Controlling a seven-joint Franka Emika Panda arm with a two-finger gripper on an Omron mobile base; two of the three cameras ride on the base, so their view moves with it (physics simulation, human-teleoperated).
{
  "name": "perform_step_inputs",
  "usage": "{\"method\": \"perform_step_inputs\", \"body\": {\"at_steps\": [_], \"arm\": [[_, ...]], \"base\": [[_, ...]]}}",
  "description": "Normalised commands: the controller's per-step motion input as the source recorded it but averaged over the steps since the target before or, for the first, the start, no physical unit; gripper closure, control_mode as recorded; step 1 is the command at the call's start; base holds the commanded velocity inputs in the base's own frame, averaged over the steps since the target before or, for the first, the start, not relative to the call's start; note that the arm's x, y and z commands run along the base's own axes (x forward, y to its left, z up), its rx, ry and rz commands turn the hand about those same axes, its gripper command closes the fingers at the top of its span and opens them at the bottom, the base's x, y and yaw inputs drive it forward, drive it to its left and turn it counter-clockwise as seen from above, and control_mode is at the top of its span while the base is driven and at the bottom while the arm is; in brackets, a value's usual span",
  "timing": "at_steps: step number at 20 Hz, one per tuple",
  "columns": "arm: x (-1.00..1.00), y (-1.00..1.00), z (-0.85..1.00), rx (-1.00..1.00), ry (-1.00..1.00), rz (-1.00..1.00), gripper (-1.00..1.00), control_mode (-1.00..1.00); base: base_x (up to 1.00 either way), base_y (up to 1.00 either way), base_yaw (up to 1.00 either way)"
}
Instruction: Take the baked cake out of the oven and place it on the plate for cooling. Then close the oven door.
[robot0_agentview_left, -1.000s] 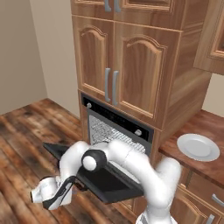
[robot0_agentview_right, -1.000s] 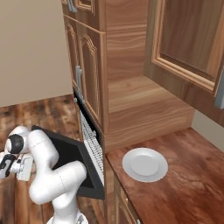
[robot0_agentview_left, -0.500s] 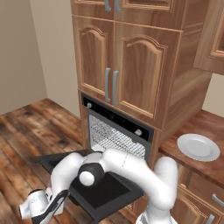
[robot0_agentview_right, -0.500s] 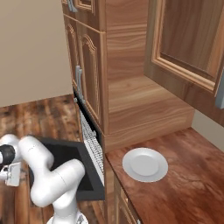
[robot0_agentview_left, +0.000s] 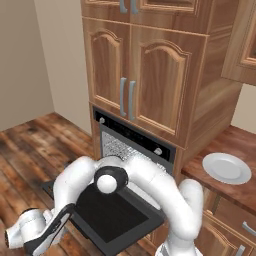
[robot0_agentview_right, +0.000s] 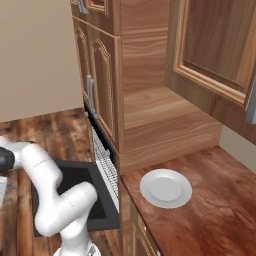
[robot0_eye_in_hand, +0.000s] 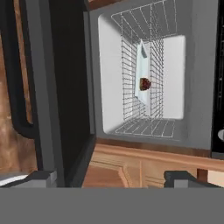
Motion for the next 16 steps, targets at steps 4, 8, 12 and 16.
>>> {"method": "perform_step_inputs", "body": {"at_steps": [4, 8, 12, 16], "arm": [[-0.22, -0.06, 1.0, 0.23, -0.06, 0.01, -1.0, -1.0], [0.0, -0.3, 0.93, 0.12, -0.14, 0.0, -1.0, -1.0], [0.0, -0.62, 0.67, 0.09, -0.18, 0.0, -1.0, -1.0], [0.0, -0.81, 0.32, 0.06, -0.17, 0.0, -1.0, -1.0]], "base": [[0.0, 0.0, 0.0], [0.0, 0.0, 0.0], [0.0, 0.0, 0.0], [0.0, 0.0, 0.0]]}}
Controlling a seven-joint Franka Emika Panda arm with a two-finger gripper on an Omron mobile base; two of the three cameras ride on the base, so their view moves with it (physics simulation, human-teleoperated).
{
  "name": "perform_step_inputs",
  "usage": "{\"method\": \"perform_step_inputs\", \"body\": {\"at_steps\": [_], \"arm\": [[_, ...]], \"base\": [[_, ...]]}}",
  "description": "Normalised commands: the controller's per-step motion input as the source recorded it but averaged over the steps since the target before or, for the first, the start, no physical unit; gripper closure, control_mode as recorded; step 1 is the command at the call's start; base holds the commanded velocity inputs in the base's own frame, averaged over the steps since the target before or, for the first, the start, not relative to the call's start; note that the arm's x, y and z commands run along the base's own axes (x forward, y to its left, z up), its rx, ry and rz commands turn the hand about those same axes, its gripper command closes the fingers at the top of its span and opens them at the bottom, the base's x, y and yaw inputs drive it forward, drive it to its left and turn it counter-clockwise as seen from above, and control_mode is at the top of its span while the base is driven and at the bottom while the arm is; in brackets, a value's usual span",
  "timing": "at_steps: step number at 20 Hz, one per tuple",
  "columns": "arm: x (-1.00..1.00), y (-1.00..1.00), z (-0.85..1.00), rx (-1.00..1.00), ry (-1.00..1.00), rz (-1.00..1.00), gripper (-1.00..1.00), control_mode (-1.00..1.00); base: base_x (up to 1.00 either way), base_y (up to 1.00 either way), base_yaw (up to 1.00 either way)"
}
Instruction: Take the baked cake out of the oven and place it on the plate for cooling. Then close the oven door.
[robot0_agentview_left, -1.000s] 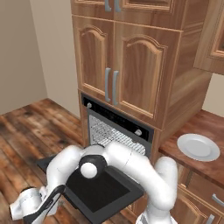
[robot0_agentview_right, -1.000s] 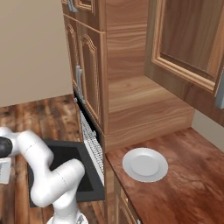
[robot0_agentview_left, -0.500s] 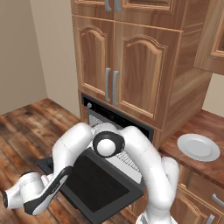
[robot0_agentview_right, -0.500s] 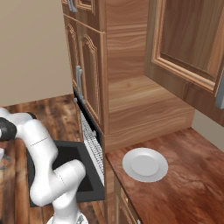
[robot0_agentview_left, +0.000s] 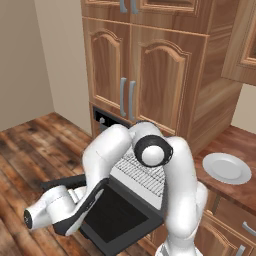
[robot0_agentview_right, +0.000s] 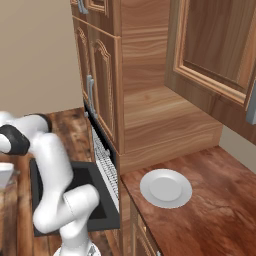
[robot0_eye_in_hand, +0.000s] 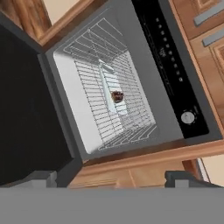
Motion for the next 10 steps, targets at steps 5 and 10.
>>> {"method": "perform_step_inputs", "body": {"at_steps": [5, 10], "arm": [[0.01, -0.87, 0.05, 0.04, -0.15, 0.0, -1.0, -1.0], [0.11, -0.76, 0.0, 0.04, -0.09, 0.0, -1.0, -1.0]], "base": [[0.0, 0.0, 0.0], [0.0, 0.0, 0.0]]}}
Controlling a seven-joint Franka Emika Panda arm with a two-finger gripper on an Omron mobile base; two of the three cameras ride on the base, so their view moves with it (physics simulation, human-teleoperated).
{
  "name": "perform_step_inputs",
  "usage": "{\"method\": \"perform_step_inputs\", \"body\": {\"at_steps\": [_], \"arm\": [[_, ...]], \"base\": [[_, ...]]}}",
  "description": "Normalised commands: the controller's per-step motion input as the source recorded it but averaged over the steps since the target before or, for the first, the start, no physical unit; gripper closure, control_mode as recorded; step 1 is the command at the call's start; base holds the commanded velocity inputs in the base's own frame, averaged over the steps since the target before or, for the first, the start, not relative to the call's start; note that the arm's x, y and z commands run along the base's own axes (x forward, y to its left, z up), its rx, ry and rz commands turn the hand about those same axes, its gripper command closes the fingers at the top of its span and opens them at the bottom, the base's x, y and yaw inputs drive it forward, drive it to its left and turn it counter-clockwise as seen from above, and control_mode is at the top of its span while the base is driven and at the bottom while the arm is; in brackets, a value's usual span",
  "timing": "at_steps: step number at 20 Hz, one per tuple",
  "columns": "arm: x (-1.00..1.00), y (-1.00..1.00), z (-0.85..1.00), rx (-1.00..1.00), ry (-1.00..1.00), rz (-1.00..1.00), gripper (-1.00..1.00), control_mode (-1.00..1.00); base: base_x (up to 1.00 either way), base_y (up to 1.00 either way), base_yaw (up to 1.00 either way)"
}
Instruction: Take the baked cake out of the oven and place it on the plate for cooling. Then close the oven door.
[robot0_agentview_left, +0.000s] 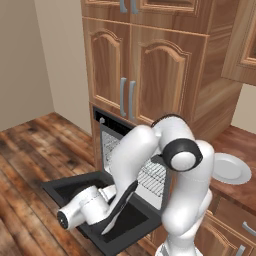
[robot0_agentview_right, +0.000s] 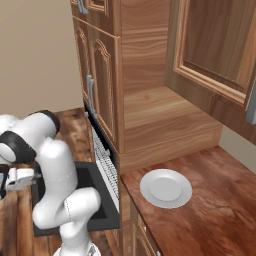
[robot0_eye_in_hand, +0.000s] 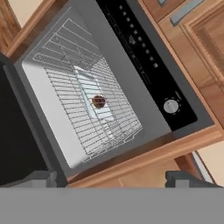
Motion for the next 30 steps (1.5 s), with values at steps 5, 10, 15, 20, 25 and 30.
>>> {"method": "perform_step_inputs", "body": {"at_steps": [5, 10, 15, 20, 25, 30], "arm": [[0.23, -0.65, 0.0, 0.06, -0.06, 0.0, -1.0, -1.0], [0.35, -0.45, 0.0, 0.05, -0.01, 0.0, -1.0, -1.0], [0.41, -0.23, 0.0, 0.02, 0.0, 0.0, -1.0, -1.0], [0.45, -0.15, 0.0, 0.01, 0.0, 0.0, -1.0, -1.0], [0.51, -0.13, 0.0, 0.0, 0.0, 0.0, -1.0, -1.0], [0.42, -0.14, 0.0, 0.0, 0.0, 0.0, -1.0, -1.0]], "base": [[0.0, 0.0, 0.0], [0.0, 0.0, 0.0], [0.0, 0.0, 0.0], [0.0, 0.0, 0.0], [0.0, 0.0, 0.0], [0.0, 0.0, 0.0]]}}
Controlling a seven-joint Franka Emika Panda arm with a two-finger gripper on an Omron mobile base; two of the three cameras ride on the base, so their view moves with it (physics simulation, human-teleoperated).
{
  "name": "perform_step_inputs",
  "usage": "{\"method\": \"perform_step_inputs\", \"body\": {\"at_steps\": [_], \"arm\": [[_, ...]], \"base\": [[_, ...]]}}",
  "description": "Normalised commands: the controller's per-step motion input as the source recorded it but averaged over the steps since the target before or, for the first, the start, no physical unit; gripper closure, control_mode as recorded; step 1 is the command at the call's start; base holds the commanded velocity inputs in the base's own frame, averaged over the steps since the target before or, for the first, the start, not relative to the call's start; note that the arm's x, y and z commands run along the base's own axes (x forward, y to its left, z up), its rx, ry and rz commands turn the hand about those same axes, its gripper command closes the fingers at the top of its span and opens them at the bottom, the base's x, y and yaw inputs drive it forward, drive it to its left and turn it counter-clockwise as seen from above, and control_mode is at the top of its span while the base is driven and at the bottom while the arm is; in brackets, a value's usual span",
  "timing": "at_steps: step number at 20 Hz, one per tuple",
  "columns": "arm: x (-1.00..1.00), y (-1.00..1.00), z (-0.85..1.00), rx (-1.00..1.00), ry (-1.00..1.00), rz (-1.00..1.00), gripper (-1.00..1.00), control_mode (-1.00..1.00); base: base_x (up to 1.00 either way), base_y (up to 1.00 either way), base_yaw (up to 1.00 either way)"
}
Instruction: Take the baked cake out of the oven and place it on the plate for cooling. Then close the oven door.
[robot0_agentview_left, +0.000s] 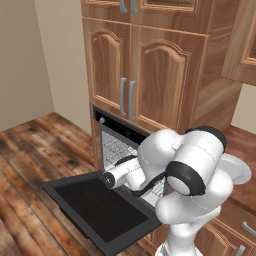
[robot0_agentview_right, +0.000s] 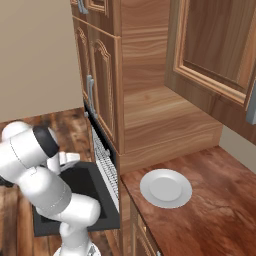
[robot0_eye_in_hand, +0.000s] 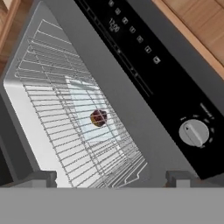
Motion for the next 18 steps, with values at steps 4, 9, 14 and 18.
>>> {"method": "perform_step_inputs", "body": {"at_steps": [4, 9, 14, 18], "arm": [[0.19, -0.01, -0.02, 0.0, 0.0, 0.0, -1.0, -1.0], [0.08, 0.0, -0.15, 0.0, 0.0, 0.0, -1.0, -1.0], [0.17, 0.0, -0.33, 0.0, 0.0, 0.0, -1.0, -1.0], [0.34, 0.0, -0.45, -0.02, 0.02, 0.0, -1.0, -1.0]], "base": [[0.0, 0.0, 0.0], [0.0, 0.0, 0.0], [0.0, 0.0, 0.0], [0.0, 0.0, 0.0]]}}
